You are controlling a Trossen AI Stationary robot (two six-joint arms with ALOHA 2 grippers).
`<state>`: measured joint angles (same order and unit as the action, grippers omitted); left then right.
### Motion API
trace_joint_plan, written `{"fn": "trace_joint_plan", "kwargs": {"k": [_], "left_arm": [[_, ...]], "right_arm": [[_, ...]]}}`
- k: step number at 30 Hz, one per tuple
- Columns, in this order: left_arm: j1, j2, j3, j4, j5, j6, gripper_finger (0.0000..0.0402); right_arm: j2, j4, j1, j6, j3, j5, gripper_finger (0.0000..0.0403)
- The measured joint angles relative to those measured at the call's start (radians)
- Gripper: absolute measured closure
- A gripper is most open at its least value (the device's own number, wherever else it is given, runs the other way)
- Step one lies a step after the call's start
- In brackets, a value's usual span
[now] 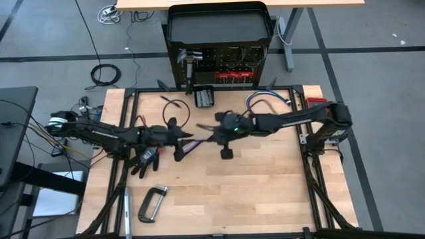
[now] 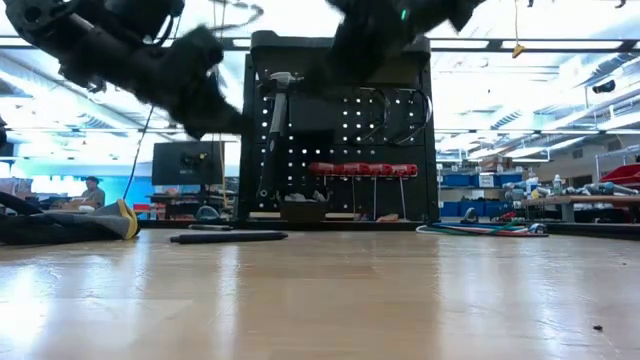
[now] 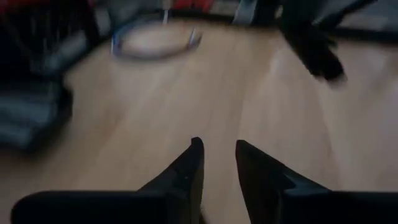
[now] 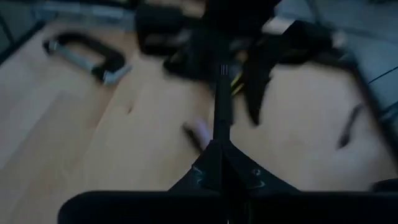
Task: Hang tools onto peg board
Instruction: Put the black pen on the peg board
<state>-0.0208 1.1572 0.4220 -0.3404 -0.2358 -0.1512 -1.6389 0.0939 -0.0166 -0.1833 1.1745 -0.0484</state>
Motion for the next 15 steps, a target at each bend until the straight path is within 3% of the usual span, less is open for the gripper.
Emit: {"fn": "trace_joint_plan", "kwargs": {"k": [7,15], "left_arm": [[-0.001,0.015,0.0,-0.309,0.075,0.155,0.0254],[0.0,0.022,0.0,-0.606,0.101,0.231,0.022]], "right_arm": [[0.128,-0.003,0.0,0.004,0.001,0.034,0.0398],[0.135,-0.075,0.005,0.008,0.003,0.034,0.0398]]}}
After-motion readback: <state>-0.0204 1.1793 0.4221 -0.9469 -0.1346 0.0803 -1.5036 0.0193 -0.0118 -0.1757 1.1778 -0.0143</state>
